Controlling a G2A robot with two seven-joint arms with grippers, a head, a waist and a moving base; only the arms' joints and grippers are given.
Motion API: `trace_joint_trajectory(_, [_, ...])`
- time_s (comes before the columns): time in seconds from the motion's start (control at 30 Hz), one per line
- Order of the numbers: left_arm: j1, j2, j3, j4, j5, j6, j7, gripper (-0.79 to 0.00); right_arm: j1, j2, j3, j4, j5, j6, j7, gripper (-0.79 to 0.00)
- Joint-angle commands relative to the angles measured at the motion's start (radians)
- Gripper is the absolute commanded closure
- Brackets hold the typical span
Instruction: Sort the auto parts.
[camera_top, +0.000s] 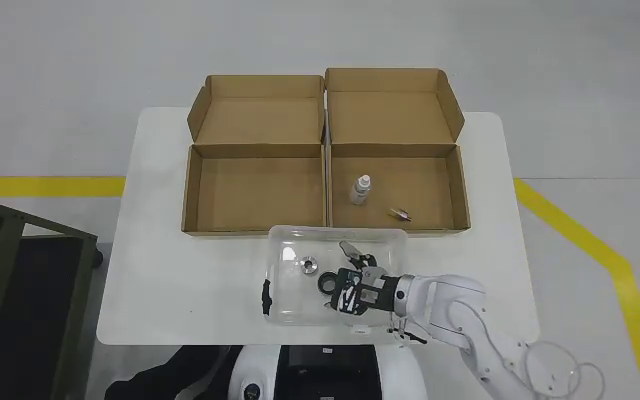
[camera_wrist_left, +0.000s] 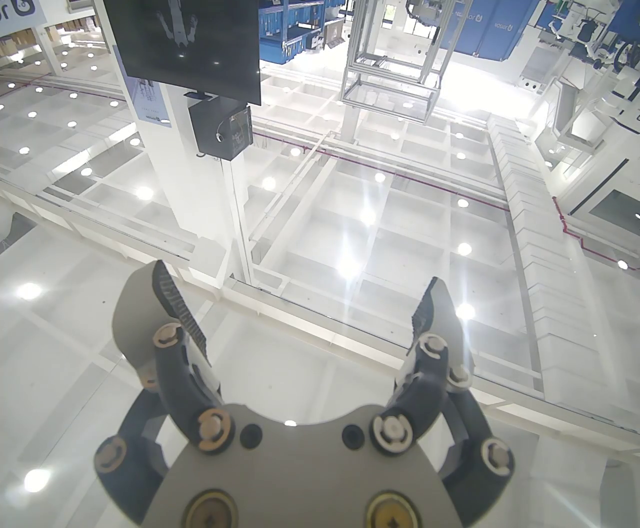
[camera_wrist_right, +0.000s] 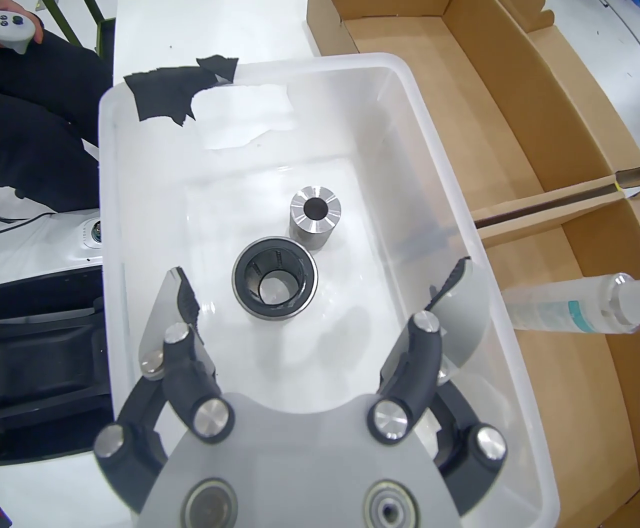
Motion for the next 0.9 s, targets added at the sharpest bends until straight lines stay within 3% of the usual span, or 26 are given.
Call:
trace_joint_trajectory(0.0, [0.0,0.0,0.0,0.0,0.0,0.0,0.0,-0.785,0.007,-0.001,-0.007,0.009,0.0,-0.006,0.002,-0.72])
trace_joint_trajectory(0.63, [0.0,0.0,0.0,0.0,0.0,0.0,0.0,-0.785,0.064,-0.021,-0.098,0.111,-0.012,0.004,0.003,-0.6])
trace_joint_trajectory(0.87, [0.0,0.0,0.0,0.0,0.0,0.0,0.0,-0.785,0.077,-0.026,-0.11,0.139,-0.011,0.019,-0.003,-0.456])
